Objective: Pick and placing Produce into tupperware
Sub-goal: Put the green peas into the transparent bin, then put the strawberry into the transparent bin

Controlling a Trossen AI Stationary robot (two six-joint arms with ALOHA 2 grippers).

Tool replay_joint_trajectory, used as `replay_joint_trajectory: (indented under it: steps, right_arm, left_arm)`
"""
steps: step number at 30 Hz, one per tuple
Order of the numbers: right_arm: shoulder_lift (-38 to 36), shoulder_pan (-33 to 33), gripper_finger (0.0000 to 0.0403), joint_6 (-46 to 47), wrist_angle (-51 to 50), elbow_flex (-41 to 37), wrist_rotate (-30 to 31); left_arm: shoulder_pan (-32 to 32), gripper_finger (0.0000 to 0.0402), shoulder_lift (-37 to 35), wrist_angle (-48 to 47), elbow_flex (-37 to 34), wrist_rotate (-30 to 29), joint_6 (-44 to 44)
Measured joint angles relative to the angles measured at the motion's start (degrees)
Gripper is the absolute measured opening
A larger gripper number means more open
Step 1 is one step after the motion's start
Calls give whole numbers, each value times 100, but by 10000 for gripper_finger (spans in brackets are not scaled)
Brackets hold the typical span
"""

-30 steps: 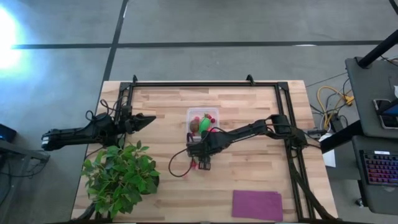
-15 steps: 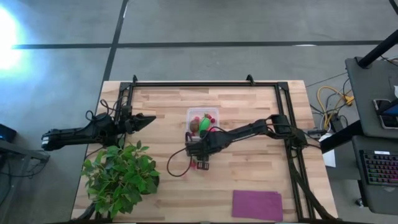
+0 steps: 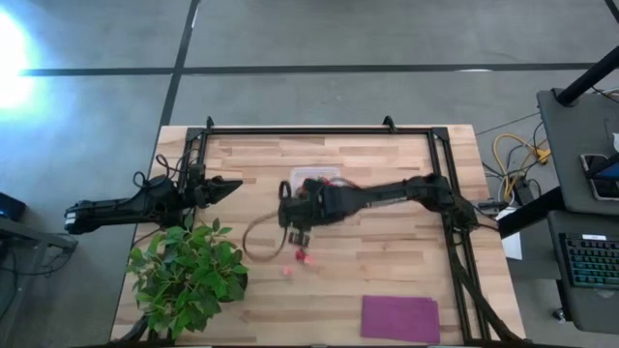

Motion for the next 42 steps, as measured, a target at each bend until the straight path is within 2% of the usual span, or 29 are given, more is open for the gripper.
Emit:
replay_joint_trajectory:
  steps: [5,9,11,16,23,28,34,36,38,42]
  right_arm:
    - [3,-834,136,466,-383,-118,-420]
    - [18,-1424,136,254,-203,-351,-1566]
    - [40,-1602,136,66,-272,-489,-1762]
    - [57,-1739,152,-596,-292,-726,-1411]
    - [56,-1720,212,-751,-2,-631,-1171]
    - [12,-1470,239,-878,-157,-459,-1318]
    - [-42,-474,242,-1611,-150,-197,-1407]
    - [-42,-91,240,-1775,-128,-203,-1234]
    - [-33,233,237,-1717,-112,-245,-1025]
    - [55,605,235,-1022,-20,-267,-970]
  left_arm:
    - [0,201,0,0,0,-1,0]
    - [0,201,0,0,0,-2,0]
    - [2,201,0,-1,0,-2,0]
    - [2,201,0,0,0,-1,0]
    - [2,201,0,0,0,-2,0]
    - [2,201,0,0,0,-1,0]
    - [2,201,0,0,0,-2,0]
    - [0,201,0,0,0,0,0]
    - [1,201,0,-1,0,-2,0]
    - [0,201,0,0,0,-2,0]
